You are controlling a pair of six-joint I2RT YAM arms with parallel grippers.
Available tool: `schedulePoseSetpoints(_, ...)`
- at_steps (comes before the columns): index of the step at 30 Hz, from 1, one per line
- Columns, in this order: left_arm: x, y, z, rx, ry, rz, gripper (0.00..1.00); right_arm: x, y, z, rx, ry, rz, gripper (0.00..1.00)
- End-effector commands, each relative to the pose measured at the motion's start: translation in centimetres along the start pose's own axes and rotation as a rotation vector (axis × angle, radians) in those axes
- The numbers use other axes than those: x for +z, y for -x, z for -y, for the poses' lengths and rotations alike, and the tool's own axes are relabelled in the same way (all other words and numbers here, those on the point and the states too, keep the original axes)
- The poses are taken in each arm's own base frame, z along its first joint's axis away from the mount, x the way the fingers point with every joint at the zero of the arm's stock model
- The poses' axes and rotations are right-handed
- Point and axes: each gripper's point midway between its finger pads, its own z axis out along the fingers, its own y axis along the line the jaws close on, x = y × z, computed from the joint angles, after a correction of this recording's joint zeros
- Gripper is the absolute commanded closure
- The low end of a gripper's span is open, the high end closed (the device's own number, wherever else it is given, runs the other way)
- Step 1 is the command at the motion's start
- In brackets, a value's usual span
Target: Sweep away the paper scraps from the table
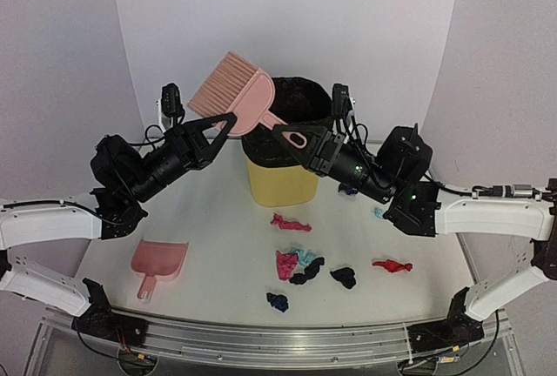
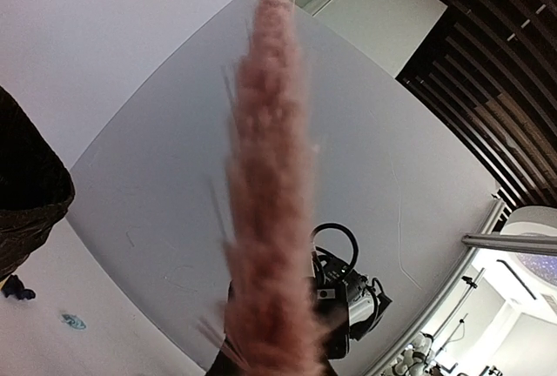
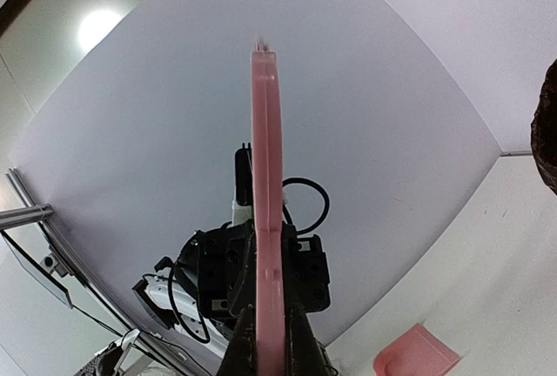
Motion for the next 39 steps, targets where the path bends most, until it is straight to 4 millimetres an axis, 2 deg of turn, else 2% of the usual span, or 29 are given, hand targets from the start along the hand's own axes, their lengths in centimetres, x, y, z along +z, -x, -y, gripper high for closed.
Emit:
schedulePoseSetpoints(1,-0.7,1.2,2.5,0.044,-0.059,0.028,0.78,0.5,1.7,-1.0,-0.007,0.029,0.062,1.0)
schedulePoseSetpoints(2,-0.8,1.0,2.2,0.05,-0.046,0.014,0.5,0.3,1.6,-1.0,-0.012,0.026,0.057,1.0)
schedulePoseSetpoints(3,-1.1,0.8,2.0,0.065,-0.028,0.006,0.19,-0.1,1.2,-0.6,-0.017,0.011,0.046,1.0)
schedulePoseSetpoints(4,-1.4,0.6,1.6,0.075,0.0,-0.007,0.04,-0.7,0.9,-0.3,-0.025,-0.002,0.037,1.0)
schedulePoseSetpoints(6,-2.4,0.3,0.2,0.1,0.1,-0.025,0.0,-2.3,-0.4,1.6,-0.036,-0.113,-0.015,1.0)
schedulePoseSetpoints(9,-4.9,-0.6,-3.0,0.128,0.299,-0.064,0.0,-6.4,-2.3,5.4,-0.063,-0.381,-0.145,1.0)
schedulePoseSetpoints(11,-7.1,-0.8,-4.5,0.15,0.416,-0.083,0.0,-10.9,-4.0,8.0,-0.081,-0.613,-0.294,1.0)
schedulePoseSetpoints(13,-9.6,-0.7,-6.2,0.171,0.563,-0.09,0.0,-15.3,-5.2,9.3,-0.11,-0.774,-0.419,1.0)
schedulePoseSetpoints(14,-10.7,-0.7,-6.9,0.175,0.625,-0.101,0.0,-18.2,-5.9,10.1,-0.122,-0.871,-0.498,1.0)
schedulePoseSetpoints(17,-12.8,-1.0,-8.2,0.184,0.761,-0.154,0.0,-24.8,-5.5,11.0,-0.192,-1.131,-0.652,1.0)
schedulePoseSetpoints(20,-13.2,-2.3,-10.3,0.175,0.885,-0.25,0.0,-30.4,-2.5,11.3,-0.322,-1.436,-0.735,1.0)
schedulePoseSetpoints(21,-13.2,-2.8,-11.3,0.169,0.929,-0.279,0.0,-31.1,-1.4,11.2,-0.368,-1.496,-0.745,1.0)
schedulePoseSetpoints(25,-13.0,-4.4,-14.2,0.154,1.063,-0.377,0.0,-30.7,2.7,11.6,-0.538,-1.587,-0.785,1.0)
schedulePoseSetpoints(28,-12.9,-5.1,-15.3,0.155,1.106,-0.426,0.0,-30.7,5.9,13.1,-0.616,-1.657,-0.861,1.0)
schedulePoseSetpoints(30,-12.7,-5.4,-15.8,0.153,1.117,-0.442,0.0,-31.0,7.9,15.3,-0.681,-1.727,-0.955,1.0)
schedulePoseSetpoints(32,-12.6,-5.8,-16.3,0.143,1.125,-0.454,0.0,-30.4,9.0,17.7,-0.731,-1.704,-1.099,1.0)
schedulePoseSetpoints(35,-12.8,-6.2,-16.7,0.13,1.141,-0.47,0.0,-28.4,8.9,22.4,-0.819,-1.561,-1.276,1.0)
schedulePoseSetpoints(39,-13.5,-6.6,-17.2,0.107,1.173,-0.467,0.0,-25.6,8.5,27.7,-0.887,-1.34,-1.414,1.0)
